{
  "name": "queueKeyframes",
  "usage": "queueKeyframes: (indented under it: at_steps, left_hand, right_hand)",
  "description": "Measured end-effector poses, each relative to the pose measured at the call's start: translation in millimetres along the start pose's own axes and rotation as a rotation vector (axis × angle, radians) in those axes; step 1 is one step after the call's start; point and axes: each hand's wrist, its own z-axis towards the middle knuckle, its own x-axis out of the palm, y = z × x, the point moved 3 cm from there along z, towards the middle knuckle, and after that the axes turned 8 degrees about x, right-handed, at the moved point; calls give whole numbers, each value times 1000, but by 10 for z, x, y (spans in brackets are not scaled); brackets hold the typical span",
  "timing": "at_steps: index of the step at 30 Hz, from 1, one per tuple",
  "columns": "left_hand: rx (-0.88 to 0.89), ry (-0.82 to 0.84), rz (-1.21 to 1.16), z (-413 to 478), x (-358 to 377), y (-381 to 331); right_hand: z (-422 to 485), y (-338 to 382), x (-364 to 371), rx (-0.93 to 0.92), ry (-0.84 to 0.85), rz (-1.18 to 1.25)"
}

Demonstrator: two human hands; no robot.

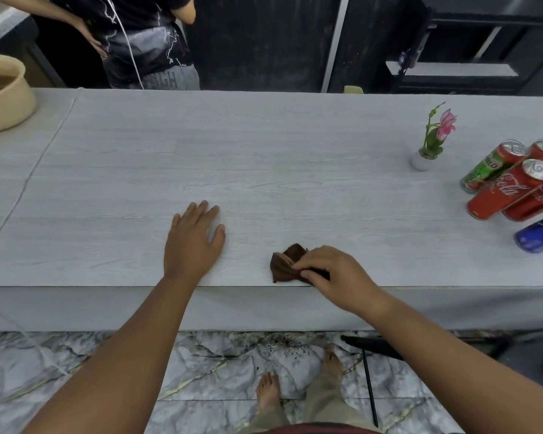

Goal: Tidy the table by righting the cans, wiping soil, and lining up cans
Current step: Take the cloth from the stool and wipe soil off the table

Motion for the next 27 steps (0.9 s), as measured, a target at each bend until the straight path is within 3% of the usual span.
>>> queueKeyframes:
  at_steps: [3, 6, 11, 14, 20, 27]
  left_hand:
    - [-5, 0, 0, 2, -12, -13]
    - [-4, 1, -3, 4, -19, -26]
    - [-10, 1, 1, 0, -20, -26]
    - [-15, 1, -3, 1, -16, -25]
    - [-10, -6, -7, -2, -3, -7]
    - [-2, -14, -19, 1, 38, 27]
  right_hand:
    - [-198, 10, 33, 36, 64, 65]
    - [-204, 38, -10, 172, 103, 285]
    - [327, 230, -278, 217, -66, 420]
    - [730, 302, -320, 178, -110, 334]
    - [763, 249, 40, 98, 18, 19]
    - [152, 194, 182, -46, 69, 23]
